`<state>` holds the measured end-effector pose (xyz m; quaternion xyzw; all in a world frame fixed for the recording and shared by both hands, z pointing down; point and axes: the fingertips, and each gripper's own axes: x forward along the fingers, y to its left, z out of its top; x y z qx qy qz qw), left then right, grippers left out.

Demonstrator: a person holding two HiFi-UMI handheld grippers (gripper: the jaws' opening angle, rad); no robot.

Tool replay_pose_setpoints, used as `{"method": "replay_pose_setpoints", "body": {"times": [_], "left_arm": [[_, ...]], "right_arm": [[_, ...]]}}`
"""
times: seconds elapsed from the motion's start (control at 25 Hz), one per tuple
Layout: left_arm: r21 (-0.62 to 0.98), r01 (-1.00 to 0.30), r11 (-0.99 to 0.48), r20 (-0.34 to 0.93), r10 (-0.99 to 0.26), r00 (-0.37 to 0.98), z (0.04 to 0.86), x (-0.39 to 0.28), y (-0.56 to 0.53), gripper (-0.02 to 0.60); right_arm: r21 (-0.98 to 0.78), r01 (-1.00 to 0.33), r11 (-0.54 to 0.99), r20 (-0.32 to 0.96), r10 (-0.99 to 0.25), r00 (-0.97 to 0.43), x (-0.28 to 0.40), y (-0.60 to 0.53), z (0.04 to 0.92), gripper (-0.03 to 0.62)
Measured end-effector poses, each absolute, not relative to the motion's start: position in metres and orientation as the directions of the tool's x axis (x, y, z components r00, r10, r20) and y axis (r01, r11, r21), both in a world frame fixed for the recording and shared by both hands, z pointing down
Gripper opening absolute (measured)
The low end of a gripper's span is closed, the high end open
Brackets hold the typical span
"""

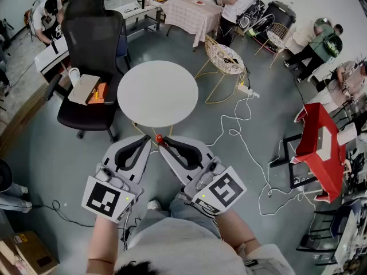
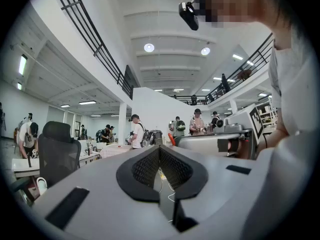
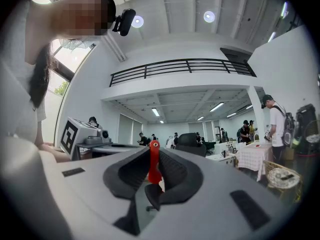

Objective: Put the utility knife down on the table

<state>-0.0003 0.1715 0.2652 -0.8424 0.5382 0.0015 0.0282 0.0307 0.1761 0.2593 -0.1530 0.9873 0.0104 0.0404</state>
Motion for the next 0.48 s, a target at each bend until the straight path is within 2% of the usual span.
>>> {"method": "replay_pose_setpoints", "body": {"times": [0.48], "left_arm": [[-0.034, -0.895, -0.445, -0.039, -0.894, 0.446, 0.266, -0.006, 0.184, 0.009]], "right_arm": [[0.021, -0.328, 0.944, -0.076, -0.326, -0.942, 0.025, 0.188, 0.259, 0.060]]}}
